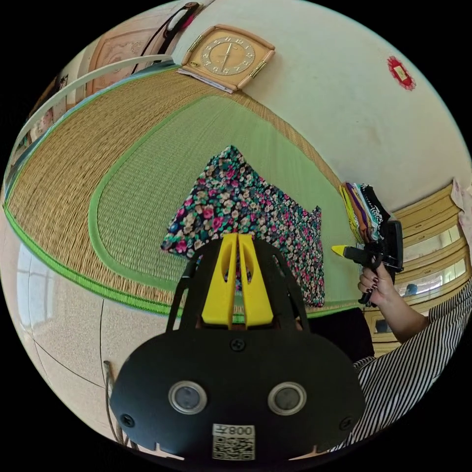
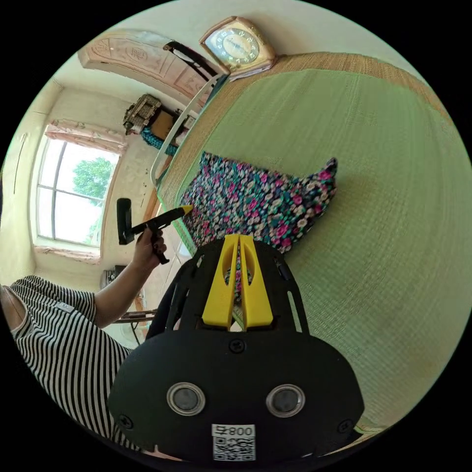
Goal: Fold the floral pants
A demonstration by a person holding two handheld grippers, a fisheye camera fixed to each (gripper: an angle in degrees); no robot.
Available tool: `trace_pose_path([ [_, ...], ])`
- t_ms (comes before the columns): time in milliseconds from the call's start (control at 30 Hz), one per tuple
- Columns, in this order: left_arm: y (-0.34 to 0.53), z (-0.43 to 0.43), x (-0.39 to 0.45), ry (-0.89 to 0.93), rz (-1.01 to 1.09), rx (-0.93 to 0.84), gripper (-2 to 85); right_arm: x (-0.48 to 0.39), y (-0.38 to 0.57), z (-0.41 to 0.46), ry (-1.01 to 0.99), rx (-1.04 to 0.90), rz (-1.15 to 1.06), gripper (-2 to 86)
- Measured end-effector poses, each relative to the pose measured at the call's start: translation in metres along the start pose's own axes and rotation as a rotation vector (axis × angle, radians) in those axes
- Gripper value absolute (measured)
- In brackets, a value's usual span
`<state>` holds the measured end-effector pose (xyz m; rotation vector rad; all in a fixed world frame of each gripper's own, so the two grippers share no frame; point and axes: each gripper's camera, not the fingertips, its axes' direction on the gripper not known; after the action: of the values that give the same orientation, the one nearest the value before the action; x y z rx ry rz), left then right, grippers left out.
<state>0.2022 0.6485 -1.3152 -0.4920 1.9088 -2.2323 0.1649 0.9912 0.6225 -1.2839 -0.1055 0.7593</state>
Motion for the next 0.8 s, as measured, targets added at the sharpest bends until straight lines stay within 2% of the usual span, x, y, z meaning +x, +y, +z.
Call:
trace_pose_path([
  [100,0.006,0.012,-0.007,0.026,-0.022,-0.012,0.1,0.008,0.019,0.050,0.044,-0.192,-0.024,0.1],
  [200,0.008,0.009,0.001,0.006,-0.016,-0.003,0.3,0.030,0.023,0.046,-0.046,-0.137,0.053,0.1],
  [300,0.017,0.008,0.020,0.102,0.050,-0.008,0.8,0.042,0.028,0.032,-0.060,-0.101,0.047,0.2],
  [367,0.027,0.017,0.034,0.189,0.090,-0.058,1.4,0.054,0.035,0.025,-0.091,-0.085,0.076,0.2],
  [433,0.040,0.044,0.056,0.279,0.143,-0.195,3.0,0.073,0.046,0.021,-0.147,-0.068,0.134,0.3],
  [533,0.050,0.077,0.080,0.301,0.191,-0.348,5.2,0.105,0.068,0.019,-0.252,-0.034,0.233,0.7],
  [667,0.050,0.099,0.093,0.284,0.210,-0.420,5.9,0.137,0.087,0.023,-0.346,-0.029,0.313,2.3],
  [800,0.053,0.120,0.096,0.262,0.196,-0.472,2.9,0.162,0.096,0.031,-0.428,-0.023,0.365,4.2],
])
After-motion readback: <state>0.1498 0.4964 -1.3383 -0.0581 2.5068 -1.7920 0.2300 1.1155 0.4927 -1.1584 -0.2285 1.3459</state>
